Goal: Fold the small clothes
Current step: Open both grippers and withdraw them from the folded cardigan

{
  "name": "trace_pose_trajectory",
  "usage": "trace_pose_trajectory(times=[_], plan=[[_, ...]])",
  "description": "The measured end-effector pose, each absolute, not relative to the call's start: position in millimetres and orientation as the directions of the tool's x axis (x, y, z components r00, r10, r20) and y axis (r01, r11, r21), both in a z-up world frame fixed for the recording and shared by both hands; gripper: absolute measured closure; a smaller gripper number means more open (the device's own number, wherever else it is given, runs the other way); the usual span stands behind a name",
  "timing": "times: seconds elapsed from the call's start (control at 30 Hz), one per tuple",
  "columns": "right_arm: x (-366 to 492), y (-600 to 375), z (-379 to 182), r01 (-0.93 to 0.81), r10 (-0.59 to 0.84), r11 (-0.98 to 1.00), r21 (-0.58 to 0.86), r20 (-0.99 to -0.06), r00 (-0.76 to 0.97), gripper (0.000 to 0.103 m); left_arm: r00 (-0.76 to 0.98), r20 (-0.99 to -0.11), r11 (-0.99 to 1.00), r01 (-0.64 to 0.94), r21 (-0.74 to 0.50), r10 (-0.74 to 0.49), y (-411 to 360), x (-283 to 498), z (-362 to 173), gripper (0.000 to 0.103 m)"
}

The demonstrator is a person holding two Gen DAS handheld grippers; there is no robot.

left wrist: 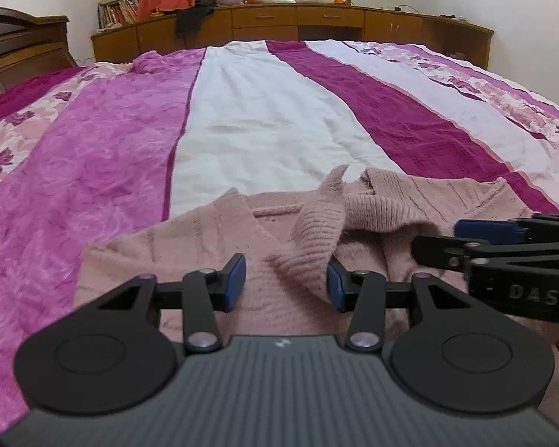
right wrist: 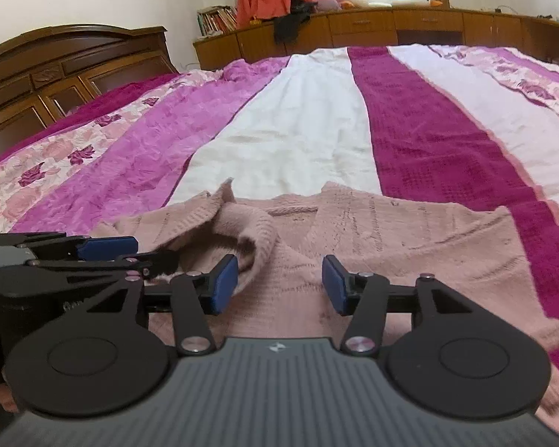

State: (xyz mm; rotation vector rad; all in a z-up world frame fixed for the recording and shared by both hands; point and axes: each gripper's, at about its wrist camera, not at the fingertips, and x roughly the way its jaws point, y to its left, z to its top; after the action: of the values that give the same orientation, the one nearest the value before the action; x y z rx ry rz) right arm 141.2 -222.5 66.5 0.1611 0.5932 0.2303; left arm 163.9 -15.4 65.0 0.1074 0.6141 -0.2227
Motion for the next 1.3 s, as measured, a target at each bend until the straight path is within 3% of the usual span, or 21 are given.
trace_pose_trajectory(times=[0.6, 1.3], plan=[[60, -228, 86, -0.185, 0.246, 0.968, 0.168, -0.497, 0.832, 0.040, 0.800, -0.571, 0.965, 0.257, 0.053, -0.182, -5, 96, 86, 0.056], [22, -249, 66, -0.153, 0.211, 0.977, 0.151, -0.543, 0.813, 0.040, 0.760, -0.614, 0.950, 0.307, 0.052, -0.212, -9, 53, 75, 0.056]])
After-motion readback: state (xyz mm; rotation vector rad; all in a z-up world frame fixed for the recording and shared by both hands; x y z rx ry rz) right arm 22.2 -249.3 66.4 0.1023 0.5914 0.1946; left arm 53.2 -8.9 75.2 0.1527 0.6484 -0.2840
